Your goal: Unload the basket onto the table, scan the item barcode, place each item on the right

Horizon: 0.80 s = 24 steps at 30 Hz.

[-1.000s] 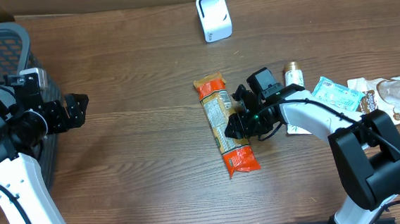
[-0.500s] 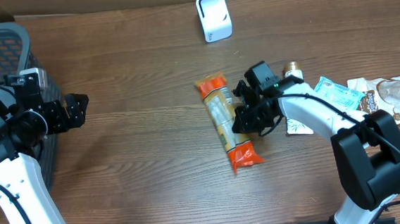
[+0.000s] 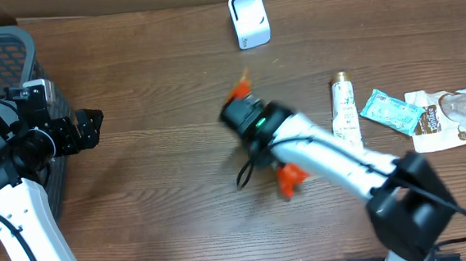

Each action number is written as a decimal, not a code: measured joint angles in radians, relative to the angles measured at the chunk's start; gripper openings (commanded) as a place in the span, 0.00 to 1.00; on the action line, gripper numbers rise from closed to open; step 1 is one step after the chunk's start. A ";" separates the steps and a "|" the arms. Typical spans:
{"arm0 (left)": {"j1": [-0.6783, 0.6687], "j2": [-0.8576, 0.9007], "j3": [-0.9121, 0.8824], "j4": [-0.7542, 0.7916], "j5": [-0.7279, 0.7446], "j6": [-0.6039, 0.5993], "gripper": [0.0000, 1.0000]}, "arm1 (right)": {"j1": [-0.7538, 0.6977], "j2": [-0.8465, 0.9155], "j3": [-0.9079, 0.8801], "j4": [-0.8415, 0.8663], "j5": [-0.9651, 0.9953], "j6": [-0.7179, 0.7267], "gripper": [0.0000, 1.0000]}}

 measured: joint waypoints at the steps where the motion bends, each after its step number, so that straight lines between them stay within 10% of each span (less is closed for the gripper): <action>1: 0.000 0.000 0.000 0.000 0.000 0.000 1.00 | 0.031 0.018 -0.005 0.007 0.017 0.003 0.44; 13: 0.000 0.000 0.000 0.000 0.000 0.000 1.00 | 0.084 0.119 -0.004 0.012 0.039 0.039 0.77; 24: 0.000 0.000 0.000 0.000 0.000 0.000 1.00 | -0.318 -0.035 0.076 0.024 -0.466 -0.255 0.98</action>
